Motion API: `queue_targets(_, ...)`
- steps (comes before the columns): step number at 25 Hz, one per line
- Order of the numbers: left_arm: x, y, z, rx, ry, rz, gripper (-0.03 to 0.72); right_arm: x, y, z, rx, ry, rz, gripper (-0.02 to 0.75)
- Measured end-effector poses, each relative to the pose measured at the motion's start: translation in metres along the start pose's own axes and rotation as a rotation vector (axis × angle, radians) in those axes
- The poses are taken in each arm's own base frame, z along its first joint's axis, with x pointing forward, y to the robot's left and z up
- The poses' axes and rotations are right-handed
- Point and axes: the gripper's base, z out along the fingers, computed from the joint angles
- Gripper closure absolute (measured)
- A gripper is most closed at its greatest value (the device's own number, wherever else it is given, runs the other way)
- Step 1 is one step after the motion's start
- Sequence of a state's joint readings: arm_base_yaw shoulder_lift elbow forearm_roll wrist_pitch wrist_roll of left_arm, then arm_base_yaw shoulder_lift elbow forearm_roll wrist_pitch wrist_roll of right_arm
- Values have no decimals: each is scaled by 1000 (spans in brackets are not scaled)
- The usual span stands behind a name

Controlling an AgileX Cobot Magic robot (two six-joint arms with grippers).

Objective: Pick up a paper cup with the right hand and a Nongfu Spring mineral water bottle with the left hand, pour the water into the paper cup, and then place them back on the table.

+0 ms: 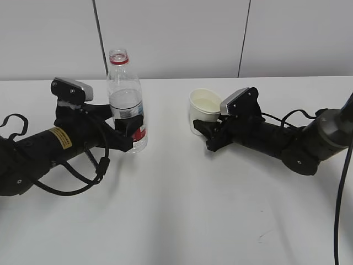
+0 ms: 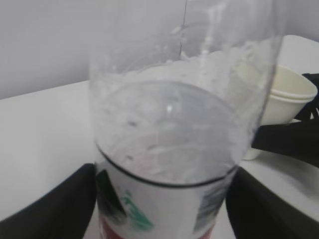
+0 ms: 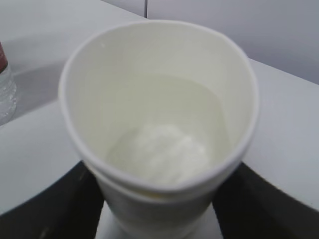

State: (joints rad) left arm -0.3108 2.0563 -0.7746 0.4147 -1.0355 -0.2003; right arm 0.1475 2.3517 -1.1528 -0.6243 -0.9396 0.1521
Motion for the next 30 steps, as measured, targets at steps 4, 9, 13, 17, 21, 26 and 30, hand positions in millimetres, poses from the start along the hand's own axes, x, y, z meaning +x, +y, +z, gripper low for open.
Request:
queue_targets(4,-1,0,0,-2,-6,-2,149,0,0,0,1,0,0,232)
queue_targets(9,-1,0,0,-2,-6,18,140,-1,0,0,3,-6,15,120)
queue_targets(13,4,-1,-4,-2,11,15,137,-1,0,0,3,-6,20,109)
queue_targets(17,8,-3,-12,-13,33,3,137,1,1,-2,1,2,36,112)
queue_targets(21,9,-2,-18,-38,41,8,137,2,8,-13,-3,29,53,124)
queue_targets(26,20,1,-32,-69,77,-18,137,-6,13,-27,0,39,63,141)
queue_targets(30,16,3,-47,-107,70,-4,137,-12,15,-35,2,43,62,146)
